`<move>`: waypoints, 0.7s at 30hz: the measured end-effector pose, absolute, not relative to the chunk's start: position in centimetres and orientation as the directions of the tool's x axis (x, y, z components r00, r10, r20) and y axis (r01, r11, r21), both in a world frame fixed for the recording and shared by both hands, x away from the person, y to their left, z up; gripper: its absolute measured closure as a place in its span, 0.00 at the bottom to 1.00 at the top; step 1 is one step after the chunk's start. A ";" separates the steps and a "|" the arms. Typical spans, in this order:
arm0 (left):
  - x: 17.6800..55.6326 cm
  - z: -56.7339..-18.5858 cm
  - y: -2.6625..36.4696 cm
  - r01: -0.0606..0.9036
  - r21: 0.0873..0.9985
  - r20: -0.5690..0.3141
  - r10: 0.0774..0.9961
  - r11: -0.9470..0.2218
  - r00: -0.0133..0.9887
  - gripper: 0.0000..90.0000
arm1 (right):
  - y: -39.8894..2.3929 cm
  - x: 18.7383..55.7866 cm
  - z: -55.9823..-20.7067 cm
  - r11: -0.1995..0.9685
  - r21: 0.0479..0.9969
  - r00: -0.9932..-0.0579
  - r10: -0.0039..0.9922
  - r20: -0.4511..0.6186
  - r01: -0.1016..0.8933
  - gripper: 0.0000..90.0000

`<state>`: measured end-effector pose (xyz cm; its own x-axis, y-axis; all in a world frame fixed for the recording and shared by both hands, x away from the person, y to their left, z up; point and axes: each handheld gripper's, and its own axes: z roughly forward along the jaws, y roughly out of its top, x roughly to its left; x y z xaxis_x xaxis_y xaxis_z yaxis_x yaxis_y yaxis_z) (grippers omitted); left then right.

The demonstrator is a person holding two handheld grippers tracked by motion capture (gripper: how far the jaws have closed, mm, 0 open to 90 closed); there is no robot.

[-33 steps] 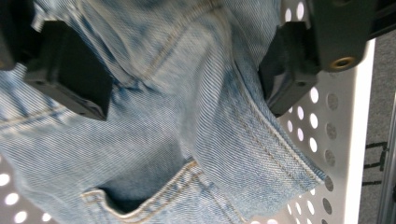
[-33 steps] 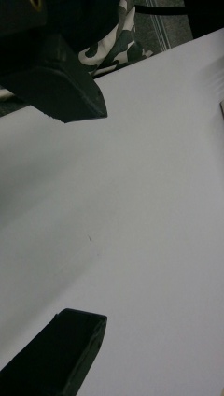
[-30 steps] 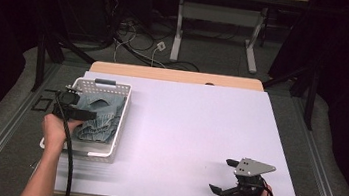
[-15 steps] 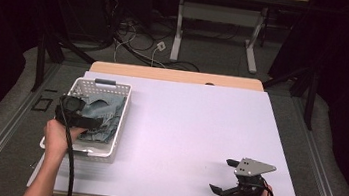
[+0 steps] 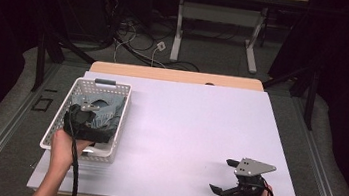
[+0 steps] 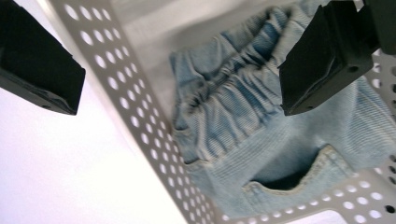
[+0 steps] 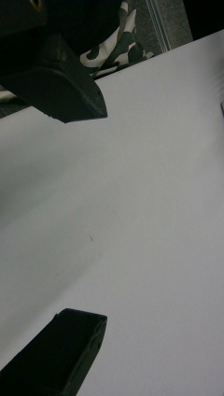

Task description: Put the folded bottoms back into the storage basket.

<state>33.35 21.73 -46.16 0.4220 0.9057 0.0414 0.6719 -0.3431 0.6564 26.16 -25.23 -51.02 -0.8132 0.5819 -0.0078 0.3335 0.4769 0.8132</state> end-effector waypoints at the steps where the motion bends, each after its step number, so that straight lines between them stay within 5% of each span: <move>1: 33.1 -46.3 21.6 0.668 0.660 0.040 0.904 -0.344 0.426 0.00 | -25.2 26.1 -51.0 0.477 0.814 -0.814 0.581 -0.009 0.332 0.03; 21: 28.5 -47.4 18.4 0.588 0.681 0.083 0.843 -0.437 0.531 0.00 | -25.2 26.0 -51.1 0.478 0.812 -0.814 0.581 -0.006 0.335 0.03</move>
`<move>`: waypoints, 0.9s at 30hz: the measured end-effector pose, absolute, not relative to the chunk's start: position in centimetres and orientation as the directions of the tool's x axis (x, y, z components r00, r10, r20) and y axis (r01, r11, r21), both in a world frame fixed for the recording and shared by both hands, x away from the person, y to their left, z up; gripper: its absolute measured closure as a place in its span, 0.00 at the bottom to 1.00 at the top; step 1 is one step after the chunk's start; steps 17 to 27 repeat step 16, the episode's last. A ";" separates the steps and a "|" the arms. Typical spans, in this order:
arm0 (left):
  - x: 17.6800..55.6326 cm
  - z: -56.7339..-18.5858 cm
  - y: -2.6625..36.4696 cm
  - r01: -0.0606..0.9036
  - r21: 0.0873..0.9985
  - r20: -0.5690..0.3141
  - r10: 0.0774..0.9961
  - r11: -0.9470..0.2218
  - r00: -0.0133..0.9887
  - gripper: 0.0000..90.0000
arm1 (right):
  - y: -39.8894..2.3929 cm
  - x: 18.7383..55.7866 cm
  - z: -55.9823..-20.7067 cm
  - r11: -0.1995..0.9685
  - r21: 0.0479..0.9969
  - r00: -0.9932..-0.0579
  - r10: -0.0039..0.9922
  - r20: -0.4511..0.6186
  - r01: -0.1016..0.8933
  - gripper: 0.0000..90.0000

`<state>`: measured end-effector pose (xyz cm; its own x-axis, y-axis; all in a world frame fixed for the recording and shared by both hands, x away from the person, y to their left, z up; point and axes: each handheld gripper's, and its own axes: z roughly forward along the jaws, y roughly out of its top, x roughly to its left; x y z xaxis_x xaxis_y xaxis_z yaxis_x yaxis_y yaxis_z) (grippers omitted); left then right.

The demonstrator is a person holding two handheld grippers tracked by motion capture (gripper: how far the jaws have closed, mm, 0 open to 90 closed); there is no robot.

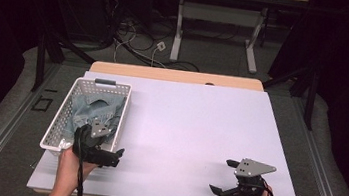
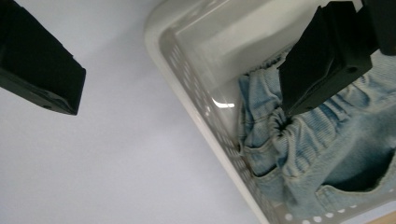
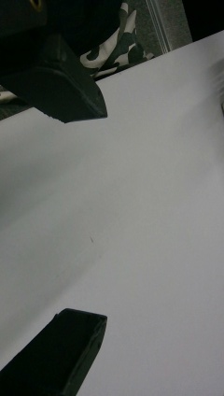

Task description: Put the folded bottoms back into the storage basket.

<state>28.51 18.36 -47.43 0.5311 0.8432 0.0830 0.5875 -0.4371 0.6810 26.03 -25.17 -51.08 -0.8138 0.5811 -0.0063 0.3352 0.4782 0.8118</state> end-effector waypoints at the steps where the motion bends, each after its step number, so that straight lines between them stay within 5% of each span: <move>1: 28.3 -47.5 18.3 0.585 0.679 0.085 0.839 -0.443 0.537 0.00 | -25.1 26.0 -51.1 0.479 0.810 -0.813 0.582 -0.004 0.339 0.03; 27: 27.5 -48.4 16.8 0.543 0.681 0.094 0.794 -0.491 0.600 0.00 | -25.2 25.9 -51.1 0.498 0.804 -0.812 0.583 -0.035 0.323 0.03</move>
